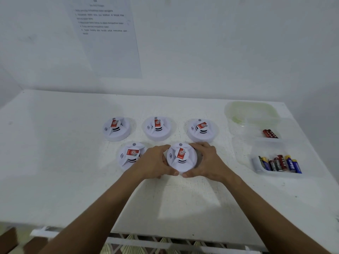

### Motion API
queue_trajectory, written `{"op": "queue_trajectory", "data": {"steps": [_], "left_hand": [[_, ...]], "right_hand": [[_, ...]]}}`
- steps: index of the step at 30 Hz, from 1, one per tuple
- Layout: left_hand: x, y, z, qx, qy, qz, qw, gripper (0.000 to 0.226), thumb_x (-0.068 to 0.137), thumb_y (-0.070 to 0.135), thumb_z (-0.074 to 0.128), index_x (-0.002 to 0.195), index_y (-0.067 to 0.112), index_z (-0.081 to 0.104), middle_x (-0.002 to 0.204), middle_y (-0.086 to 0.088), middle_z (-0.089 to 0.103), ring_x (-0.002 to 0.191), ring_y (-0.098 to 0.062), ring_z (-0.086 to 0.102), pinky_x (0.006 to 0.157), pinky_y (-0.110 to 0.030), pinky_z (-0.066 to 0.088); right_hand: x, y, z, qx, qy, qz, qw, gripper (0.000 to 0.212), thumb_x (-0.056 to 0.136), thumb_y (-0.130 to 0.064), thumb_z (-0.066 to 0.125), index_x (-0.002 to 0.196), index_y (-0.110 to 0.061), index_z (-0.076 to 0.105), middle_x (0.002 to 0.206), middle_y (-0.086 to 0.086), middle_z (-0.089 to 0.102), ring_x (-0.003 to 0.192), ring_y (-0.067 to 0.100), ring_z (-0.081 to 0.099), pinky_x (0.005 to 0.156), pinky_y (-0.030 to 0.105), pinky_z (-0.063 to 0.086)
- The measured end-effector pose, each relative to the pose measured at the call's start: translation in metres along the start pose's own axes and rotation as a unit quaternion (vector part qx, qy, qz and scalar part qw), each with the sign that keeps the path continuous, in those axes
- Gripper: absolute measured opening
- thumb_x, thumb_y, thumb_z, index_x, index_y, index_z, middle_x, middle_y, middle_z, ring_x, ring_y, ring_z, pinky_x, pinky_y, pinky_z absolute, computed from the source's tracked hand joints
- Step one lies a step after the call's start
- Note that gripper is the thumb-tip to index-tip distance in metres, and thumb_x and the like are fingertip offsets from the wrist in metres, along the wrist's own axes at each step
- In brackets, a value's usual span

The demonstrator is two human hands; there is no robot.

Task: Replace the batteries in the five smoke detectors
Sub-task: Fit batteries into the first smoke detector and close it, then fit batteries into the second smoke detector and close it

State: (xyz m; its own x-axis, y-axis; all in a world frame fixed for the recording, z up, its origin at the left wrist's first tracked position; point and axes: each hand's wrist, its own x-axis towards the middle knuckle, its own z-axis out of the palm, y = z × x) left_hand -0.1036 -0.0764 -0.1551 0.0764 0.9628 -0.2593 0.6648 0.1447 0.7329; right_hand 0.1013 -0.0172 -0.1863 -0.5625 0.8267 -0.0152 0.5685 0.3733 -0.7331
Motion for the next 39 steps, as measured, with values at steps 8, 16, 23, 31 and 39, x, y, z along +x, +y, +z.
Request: {"op": "queue_trajectory", "data": {"steps": [8, 16, 23, 31, 39], "left_hand": [[-0.005, 0.004, 0.003, -0.002, -0.007, -0.009, 1.0, 0.061, 0.072, 0.025, 0.084, 0.126, 0.018, 0.056, 0.073, 0.019, 0.059, 0.056, 0.003, 0.058, 0.049, -0.008, 0.043], [-0.029, 0.005, -0.039, 0.038, 0.061, -0.013, 0.997, 0.082, 0.072, 0.031, 0.082, 0.144, 0.026, 0.042, 0.079, 0.009, 0.066, 0.067, -0.001, 0.06, 0.062, -0.014, 0.042], [-0.076, -0.02, -0.095, 0.052, 0.113, -0.024, 0.992, 0.079, 0.072, 0.03, 0.084, 0.14, 0.022, 0.044, 0.104, 0.018, 0.05, 0.087, -0.001, 0.051, 0.068, -0.008, 0.039], [-0.08, -0.061, -0.089, 0.079, 0.077, -0.063, 0.992, 0.095, 0.05, 0.038, 0.093, 0.131, 0.015, 0.05, 0.091, 0.027, 0.039, 0.098, -0.012, 0.046, 0.081, -0.019, 0.039], [-0.069, -0.085, -0.078, 0.023, 0.115, -0.037, 0.992, 0.056, 0.057, 0.038, 0.091, 0.108, 0.029, 0.067, 0.096, 0.013, 0.068, 0.087, -0.003, 0.052, 0.069, -0.01, 0.04]], "right_hand": [[-0.008, -0.009, -0.006, -0.031, -0.008, 0.012, 0.999, 0.113, 0.037, -0.069, 0.075, 0.136, -0.02, 0.05, 0.11, -0.026, 0.043, 0.111, 0.011, 0.036, 0.105, 0.035, 0.033], [0.004, -0.051, -0.006, -0.018, -0.017, 0.0, 1.0, 0.108, 0.063, -0.045, 0.09, 0.151, -0.028, 0.029, 0.147, -0.005, 0.034, 0.128, 0.009, 0.029, 0.105, 0.029, 0.031], [0.041, -0.104, 0.035, 0.01, -0.097, -0.054, 0.994, 0.102, 0.065, -0.039, 0.091, 0.15, -0.024, 0.037, 0.147, -0.005, 0.044, 0.126, 0.013, 0.047, 0.105, 0.038, 0.046], [0.063, -0.111, 0.071, -0.071, -0.159, -0.015, 0.985, 0.125, 0.062, -0.042, 0.092, 0.157, -0.014, 0.015, 0.162, 0.003, 0.023, 0.149, 0.021, 0.019, 0.119, 0.038, 0.025], [0.066, -0.105, 0.078, -0.059, -0.123, -0.022, 0.99, 0.118, 0.057, -0.038, 0.095, 0.153, -0.015, 0.029, 0.145, 0.005, 0.04, 0.136, 0.021, 0.036, 0.105, 0.026, 0.031]]}}
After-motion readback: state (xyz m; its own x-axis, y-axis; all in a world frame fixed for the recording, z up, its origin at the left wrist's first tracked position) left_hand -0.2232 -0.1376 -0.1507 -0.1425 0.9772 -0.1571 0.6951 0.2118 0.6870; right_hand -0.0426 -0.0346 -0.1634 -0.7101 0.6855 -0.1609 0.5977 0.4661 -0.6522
